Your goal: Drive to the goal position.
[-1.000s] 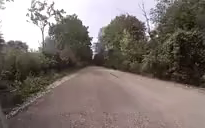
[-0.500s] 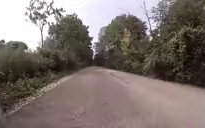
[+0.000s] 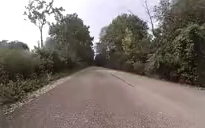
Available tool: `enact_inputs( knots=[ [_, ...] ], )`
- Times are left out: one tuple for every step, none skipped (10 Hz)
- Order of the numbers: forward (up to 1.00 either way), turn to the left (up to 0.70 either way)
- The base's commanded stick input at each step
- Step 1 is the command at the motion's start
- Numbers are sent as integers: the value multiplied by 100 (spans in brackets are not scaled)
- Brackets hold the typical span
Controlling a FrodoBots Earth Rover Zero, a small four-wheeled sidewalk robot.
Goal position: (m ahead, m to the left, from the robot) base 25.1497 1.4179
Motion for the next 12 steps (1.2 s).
enact_inputs(
  knots=[
    [70,0],
    [70,0],
    [70,0],
    [70,0],
    [70,0],
    [70,0],
    [70,0],
    [70,0],
    [70,0],
    [70,0],
    [70,0],
    [70,0]
  ],
)
